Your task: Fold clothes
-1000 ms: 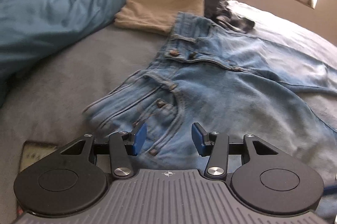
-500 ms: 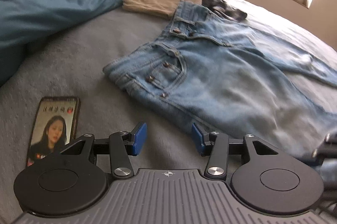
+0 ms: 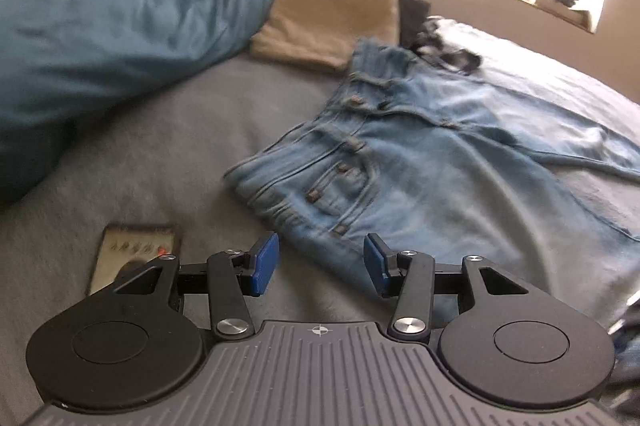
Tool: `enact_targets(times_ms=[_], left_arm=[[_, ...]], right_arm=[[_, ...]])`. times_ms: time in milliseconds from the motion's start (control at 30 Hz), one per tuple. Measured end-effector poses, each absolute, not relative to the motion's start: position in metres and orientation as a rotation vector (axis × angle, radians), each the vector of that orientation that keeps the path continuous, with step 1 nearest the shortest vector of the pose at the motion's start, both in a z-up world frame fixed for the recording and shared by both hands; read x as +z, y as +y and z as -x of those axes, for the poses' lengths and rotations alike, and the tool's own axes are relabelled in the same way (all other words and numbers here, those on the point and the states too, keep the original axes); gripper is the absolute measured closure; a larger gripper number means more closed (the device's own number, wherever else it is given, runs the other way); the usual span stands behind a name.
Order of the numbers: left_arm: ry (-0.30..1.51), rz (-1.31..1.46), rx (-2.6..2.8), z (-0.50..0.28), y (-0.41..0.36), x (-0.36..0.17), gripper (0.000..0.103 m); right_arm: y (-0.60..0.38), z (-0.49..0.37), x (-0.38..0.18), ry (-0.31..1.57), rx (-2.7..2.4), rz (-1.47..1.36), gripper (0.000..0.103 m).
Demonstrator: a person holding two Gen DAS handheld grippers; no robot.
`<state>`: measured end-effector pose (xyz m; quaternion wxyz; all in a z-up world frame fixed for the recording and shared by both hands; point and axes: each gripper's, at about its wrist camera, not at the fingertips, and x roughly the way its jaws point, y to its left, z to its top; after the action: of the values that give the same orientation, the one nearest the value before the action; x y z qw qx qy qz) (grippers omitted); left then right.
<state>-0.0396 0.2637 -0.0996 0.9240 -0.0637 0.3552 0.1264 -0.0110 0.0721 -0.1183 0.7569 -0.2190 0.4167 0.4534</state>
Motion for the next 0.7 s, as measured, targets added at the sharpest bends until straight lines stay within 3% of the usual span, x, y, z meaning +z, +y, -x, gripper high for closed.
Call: enact_targets(times_ms=[67, 133, 167, 467, 667, 700], left_arm=[[0.726, 0.121, 0.198, 0.032, 0.252, -0.1, 0.056], [0.727, 0.086, 0.133, 0.024, 0.235, -0.103, 0.056], [0.726, 0.064, 0.104, 0.021, 0.226, -0.106, 0.056], [0.782, -0.008, 0.071, 0.007, 0.206, -0.136, 0.056], [0.792, -0.011, 0.078, 0.006, 0.207, -0.136, 0.055], [0.793, -0.011, 0.079, 0.006, 0.208, -0.136, 0.055]], right_arm=[[0.071, 0.013, -0.124, 0.914, 0.978, 0.447, 0.089], [0.065, 0.012, -0.123, 0.919, 0.986, 0.383, 0.066], [0.06, 0.01, -0.12, 0.921, 0.998, 0.337, 0.064], [-0.018, -0.046, -0.094, 0.876, 0.756, -0.051, 0.064], [-0.033, -0.097, -0.12, 0.922, 0.671, -0.184, 0.071], [-0.032, -0.102, -0.126, 0.929, 0.618, -0.146, 0.079]])
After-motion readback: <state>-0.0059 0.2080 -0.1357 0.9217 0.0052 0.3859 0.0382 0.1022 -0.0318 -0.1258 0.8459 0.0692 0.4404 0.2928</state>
